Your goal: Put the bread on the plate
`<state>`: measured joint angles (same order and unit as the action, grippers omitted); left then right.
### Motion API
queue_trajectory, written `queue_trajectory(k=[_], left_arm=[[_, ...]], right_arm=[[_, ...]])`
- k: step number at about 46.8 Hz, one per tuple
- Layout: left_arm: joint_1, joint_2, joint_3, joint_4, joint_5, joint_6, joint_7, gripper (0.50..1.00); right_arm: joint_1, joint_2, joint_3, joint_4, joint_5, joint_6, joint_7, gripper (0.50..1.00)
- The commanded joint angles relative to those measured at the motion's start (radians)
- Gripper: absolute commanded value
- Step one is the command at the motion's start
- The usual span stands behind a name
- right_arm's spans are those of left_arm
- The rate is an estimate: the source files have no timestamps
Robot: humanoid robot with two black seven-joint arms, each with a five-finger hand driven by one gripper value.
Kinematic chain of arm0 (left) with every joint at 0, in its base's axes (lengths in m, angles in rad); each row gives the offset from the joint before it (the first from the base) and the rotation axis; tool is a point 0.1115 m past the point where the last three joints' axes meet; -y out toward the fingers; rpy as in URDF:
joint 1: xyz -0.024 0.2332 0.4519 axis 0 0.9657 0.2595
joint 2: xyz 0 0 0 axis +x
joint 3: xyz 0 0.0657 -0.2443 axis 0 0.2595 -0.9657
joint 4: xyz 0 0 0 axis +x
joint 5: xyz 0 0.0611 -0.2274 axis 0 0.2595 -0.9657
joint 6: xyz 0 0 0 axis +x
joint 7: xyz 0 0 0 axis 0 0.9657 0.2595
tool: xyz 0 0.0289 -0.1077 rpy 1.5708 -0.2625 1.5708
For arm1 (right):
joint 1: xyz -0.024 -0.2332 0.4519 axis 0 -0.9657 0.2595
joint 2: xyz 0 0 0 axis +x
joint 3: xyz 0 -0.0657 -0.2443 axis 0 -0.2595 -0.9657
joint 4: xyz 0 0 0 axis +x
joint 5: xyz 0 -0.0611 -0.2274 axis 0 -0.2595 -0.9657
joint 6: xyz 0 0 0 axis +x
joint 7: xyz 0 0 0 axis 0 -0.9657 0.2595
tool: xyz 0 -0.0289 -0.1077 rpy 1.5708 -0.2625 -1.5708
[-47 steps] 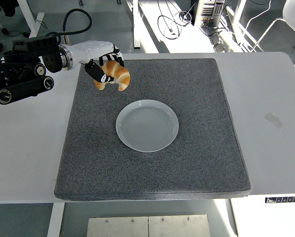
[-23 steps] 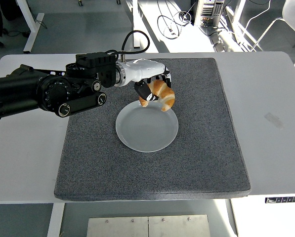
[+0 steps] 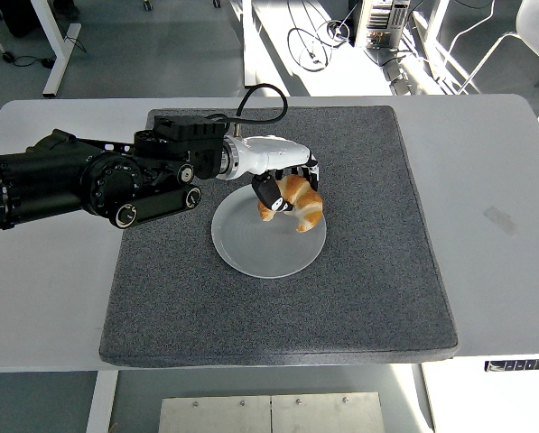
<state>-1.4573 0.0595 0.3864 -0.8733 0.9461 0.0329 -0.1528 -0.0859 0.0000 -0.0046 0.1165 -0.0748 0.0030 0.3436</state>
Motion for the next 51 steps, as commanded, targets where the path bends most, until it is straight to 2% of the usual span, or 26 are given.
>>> queue_trajectory(k=[1,23,38,40,41,42,47,51], left_arm=[[0.002,-0.003,0.0,-0.001,0.0,-0.002,0.001,0.5],[-0.003,0.014,0.083,-0.004,0.002,-0.011,-0.008,0.5],[0.002,0.013,0.086,-0.004,-0.001,-0.011,-0.002,0.505],[0.002,0.013,0.086,-0.004,0.0,-0.011,-0.001,0.738],[0.002,0.013,0.085,-0.004,-0.001,-0.011,-0.001,0.826],[0.002,0.014,0.083,-0.006,-0.007,-0.011,-0.001,0.867],[-0.001,0.028,0.078,-0.018,-0.009,-0.018,-0.004,0.961],[-0.018,0.045,0.072,-0.038,-0.012,-0.021,-0.007,0.974]], right_arm=[[0.0,0.0,0.0,0.0,0.0,0.0,0.0,1.0],[0.0,0.0,0.0,0.0,0.0,0.0,0.0,1.0],[0.0,0.0,0.0,0.0,0.0,0.0,0.0,1.0],[0.0,0.0,0.0,0.0,0.001,0.0,0.0,1.0],[0.0,0.0,0.0,0.0,0.0,0.0,0.0,1.0],[0.0,0.0,0.0,0.0,0.0,0.0,0.0,1.0],[0.0,0.0,0.0,-0.001,0.001,0.0,0.0,1.0],[0.0,0.0,0.0,-0.001,0.0,0.0,0.0,1.0]])
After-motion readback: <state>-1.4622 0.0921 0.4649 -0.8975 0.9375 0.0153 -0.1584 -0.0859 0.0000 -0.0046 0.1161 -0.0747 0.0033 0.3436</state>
